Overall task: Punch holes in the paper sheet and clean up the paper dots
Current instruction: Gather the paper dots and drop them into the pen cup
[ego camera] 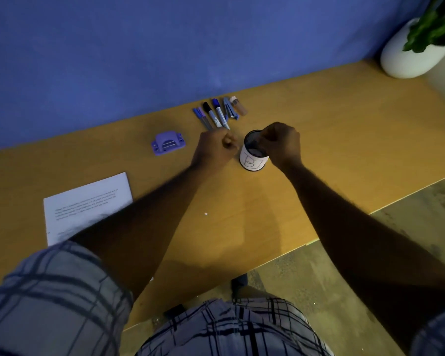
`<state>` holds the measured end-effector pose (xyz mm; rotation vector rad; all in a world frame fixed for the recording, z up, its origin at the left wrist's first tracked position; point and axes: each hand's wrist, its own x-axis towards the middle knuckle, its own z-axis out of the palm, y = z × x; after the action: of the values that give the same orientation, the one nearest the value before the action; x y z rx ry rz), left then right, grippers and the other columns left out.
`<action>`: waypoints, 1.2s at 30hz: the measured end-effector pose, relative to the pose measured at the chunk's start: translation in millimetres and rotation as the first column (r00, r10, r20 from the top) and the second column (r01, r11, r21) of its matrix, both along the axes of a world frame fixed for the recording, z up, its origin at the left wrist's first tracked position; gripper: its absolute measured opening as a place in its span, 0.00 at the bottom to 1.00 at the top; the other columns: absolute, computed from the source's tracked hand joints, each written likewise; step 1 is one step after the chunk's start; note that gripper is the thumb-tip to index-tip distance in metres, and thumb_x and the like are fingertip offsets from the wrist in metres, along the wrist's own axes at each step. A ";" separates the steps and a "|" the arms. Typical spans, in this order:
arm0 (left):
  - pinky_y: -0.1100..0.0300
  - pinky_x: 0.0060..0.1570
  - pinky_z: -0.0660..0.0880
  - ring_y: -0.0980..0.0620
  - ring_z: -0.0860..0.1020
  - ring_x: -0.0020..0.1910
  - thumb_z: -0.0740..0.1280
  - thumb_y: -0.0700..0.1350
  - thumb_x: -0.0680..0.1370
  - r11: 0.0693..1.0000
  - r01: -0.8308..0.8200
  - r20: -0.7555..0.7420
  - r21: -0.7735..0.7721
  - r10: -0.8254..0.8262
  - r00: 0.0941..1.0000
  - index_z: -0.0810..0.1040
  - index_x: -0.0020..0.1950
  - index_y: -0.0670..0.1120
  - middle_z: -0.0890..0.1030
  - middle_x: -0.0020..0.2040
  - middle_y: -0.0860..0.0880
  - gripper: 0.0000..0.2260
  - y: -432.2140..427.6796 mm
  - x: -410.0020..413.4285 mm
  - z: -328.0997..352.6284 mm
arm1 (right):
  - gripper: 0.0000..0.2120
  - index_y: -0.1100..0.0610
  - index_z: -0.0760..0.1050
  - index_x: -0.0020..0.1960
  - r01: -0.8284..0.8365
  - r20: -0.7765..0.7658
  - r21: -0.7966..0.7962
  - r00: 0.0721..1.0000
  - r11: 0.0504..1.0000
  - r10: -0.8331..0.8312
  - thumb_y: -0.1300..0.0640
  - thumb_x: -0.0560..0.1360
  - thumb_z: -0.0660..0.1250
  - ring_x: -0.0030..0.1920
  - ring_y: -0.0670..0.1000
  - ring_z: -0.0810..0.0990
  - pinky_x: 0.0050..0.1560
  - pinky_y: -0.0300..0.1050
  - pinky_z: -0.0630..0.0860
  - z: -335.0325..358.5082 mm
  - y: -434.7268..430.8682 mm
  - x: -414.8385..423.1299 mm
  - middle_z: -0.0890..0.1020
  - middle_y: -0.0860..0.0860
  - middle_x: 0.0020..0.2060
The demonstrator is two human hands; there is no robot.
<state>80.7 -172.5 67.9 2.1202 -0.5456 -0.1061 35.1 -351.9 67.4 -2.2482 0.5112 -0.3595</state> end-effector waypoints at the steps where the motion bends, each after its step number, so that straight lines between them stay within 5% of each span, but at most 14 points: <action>1: 0.72 0.43 0.74 0.57 0.78 0.42 0.71 0.36 0.72 1.000 0.009 0.018 -0.002 -0.009 1.000 0.81 0.50 0.39 0.82 0.43 0.50 0.07 -9.4 6.7 4.3 | 0.05 0.58 0.82 0.44 -0.041 -0.028 -0.071 0.999 0.997 0.039 0.63 0.68 0.70 0.37 0.49 0.78 0.34 0.33 0.73 1.7 -6.5 4.1 0.83 0.52 0.38; 4: 0.65 0.48 0.78 0.57 0.79 0.46 0.69 0.36 0.74 0.998 0.045 0.014 0.041 -0.046 0.999 0.80 0.54 0.40 0.84 0.49 0.45 0.10 -32.2 25.0 5.5 | 0.08 0.57 0.83 0.48 -0.161 -0.151 -0.197 0.980 0.967 0.133 0.60 0.71 0.68 0.44 0.55 0.83 0.45 0.48 0.80 2.7 -22.3 12.8 0.86 0.56 0.45; 8: 0.61 0.50 0.79 0.54 0.81 0.51 0.66 0.36 0.76 0.987 0.114 -0.029 0.117 -0.111 0.993 0.78 0.58 0.41 0.83 0.54 0.46 0.11 -47.5 34.9 -1.2 | 0.08 0.58 0.84 0.47 -0.227 -0.194 -0.247 0.964 0.942 0.182 0.60 0.73 0.66 0.45 0.56 0.83 0.45 0.53 0.80 3.7 -32.1 15.7 0.86 0.56 0.45; 15: 0.58 0.46 0.80 0.57 0.82 0.43 0.72 0.39 0.71 0.993 0.066 -0.067 0.094 -0.060 0.996 0.80 0.52 0.45 0.84 0.42 0.50 0.10 -64.0 36.0 -8.9 | 0.07 0.57 0.84 0.47 -0.192 -0.223 -0.162 0.963 0.968 0.153 0.62 0.71 0.69 0.44 0.53 0.82 0.45 0.50 0.81 -2.8 -40.8 14.5 0.85 0.54 0.45; 19: 0.67 0.46 0.76 0.57 0.80 0.47 0.69 0.40 0.75 0.994 0.098 -0.125 0.044 -0.092 0.988 0.80 0.56 0.43 0.83 0.49 0.49 0.10 -57.1 34.2 -7.6 | 0.13 0.61 0.83 0.49 -0.245 -0.193 -0.099 0.955 0.964 0.223 0.71 0.71 0.63 0.44 0.51 0.81 0.47 0.47 0.80 -4.1 -44.8 10.7 0.85 0.56 0.46; 23: 0.66 0.47 0.77 0.56 0.80 0.51 0.68 0.42 0.76 0.994 0.089 -0.305 -0.063 -0.104 0.947 0.80 0.58 0.44 0.83 0.52 0.48 0.11 -38.7 31.7 -9.6 | 0.14 0.66 0.80 0.52 -0.088 -0.122 0.295 0.984 0.951 0.129 0.75 0.72 0.61 0.32 0.40 0.80 0.32 0.33 0.75 4.9 -37.5 2.4 0.83 0.59 0.43; 26: 0.63 0.41 0.77 0.52 0.82 0.46 0.65 0.41 0.79 0.966 -0.038 -0.574 -0.257 -0.121 0.810 0.80 0.54 0.44 0.84 0.47 0.46 0.06 -21.2 23.2 -10.3 | 0.14 0.66 0.78 0.55 0.002 -0.074 0.548 0.996 0.836 0.046 0.75 0.74 0.59 0.31 0.43 0.81 0.27 0.36 0.69 9.9 -28.4 -9.3 0.84 0.56 0.43; 29: 0.57 0.43 0.76 0.52 0.83 0.43 0.64 0.41 0.79 0.945 -0.110 -0.642 -0.307 -0.121 0.757 0.80 0.50 0.46 0.84 0.44 0.47 0.05 1.1 13.1 -14.3 | 0.13 0.62 0.78 0.53 -0.015 -0.033 0.671 0.998 0.742 0.050 0.73 0.75 0.60 0.35 0.47 0.81 0.29 0.37 0.69 2.6 -19.1 -21.8 0.84 0.56 0.45; 36: 0.62 0.36 0.73 0.58 0.75 0.31 0.71 0.48 0.75 0.992 -0.097 -0.510 -0.079 0.043 0.859 0.82 0.41 0.41 0.81 0.33 0.49 0.11 65.0 -19.2 -49.8 | 0.05 0.66 0.81 0.49 -0.095 -0.174 0.480 0.964 0.872 0.201 0.66 0.74 0.71 0.30 0.41 0.78 0.30 0.33 0.71 -35.1 41.3 -46.9 0.81 0.50 0.35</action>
<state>61.5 -107.5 18.1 1.9025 -0.1517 -0.5683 -11.8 -310.6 32.3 -1.8415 0.4737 0.0926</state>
